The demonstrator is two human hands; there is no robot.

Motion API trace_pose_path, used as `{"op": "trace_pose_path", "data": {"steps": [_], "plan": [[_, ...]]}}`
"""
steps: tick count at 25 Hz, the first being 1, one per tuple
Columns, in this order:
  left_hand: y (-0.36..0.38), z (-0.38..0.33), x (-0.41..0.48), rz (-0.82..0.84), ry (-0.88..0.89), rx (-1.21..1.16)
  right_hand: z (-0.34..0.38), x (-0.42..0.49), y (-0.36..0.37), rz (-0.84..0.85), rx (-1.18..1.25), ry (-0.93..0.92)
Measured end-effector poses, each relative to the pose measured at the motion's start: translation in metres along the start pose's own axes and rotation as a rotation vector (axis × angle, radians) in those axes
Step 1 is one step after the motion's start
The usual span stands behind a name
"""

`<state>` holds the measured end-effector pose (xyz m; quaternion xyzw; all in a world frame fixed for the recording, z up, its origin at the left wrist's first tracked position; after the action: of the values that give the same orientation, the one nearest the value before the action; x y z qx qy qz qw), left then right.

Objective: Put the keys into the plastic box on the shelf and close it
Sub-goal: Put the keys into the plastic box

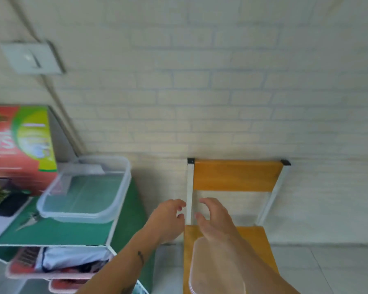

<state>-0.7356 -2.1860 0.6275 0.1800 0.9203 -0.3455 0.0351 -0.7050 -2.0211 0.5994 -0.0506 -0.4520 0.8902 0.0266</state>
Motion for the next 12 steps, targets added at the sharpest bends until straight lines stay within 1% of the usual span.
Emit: {"op": "trace_pose_path", "data": {"steps": [3,6,10,12], "plan": [[-0.044,-0.006,-0.015,-0.115,0.046,-0.070,0.055,0.014,-0.014,-0.012,0.027,-0.137],[-0.084,0.008,-0.031,-0.239,0.065,-0.144,0.106,0.025,-0.010,-0.024,-0.011,-0.256],[-0.139,0.053,-0.051,-0.416,0.098,-0.194,0.172,0.034,0.015,-0.008,-0.046,-0.319],[-0.167,0.084,-0.059,-0.467,0.091,-0.203,0.202,0.037,0.037,0.016,-0.070,-0.335]]}}
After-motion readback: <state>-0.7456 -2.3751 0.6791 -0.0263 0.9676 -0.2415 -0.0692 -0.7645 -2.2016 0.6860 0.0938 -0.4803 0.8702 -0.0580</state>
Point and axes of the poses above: each hand's wrist, its own x-axis towards the middle knuckle, its own y-axis out of the palm, z = x × y, the point moved 1 cm from there along x, towards the middle knuckle, and after that the axes turned 12 degrees about -x, right-handed, at the moved point
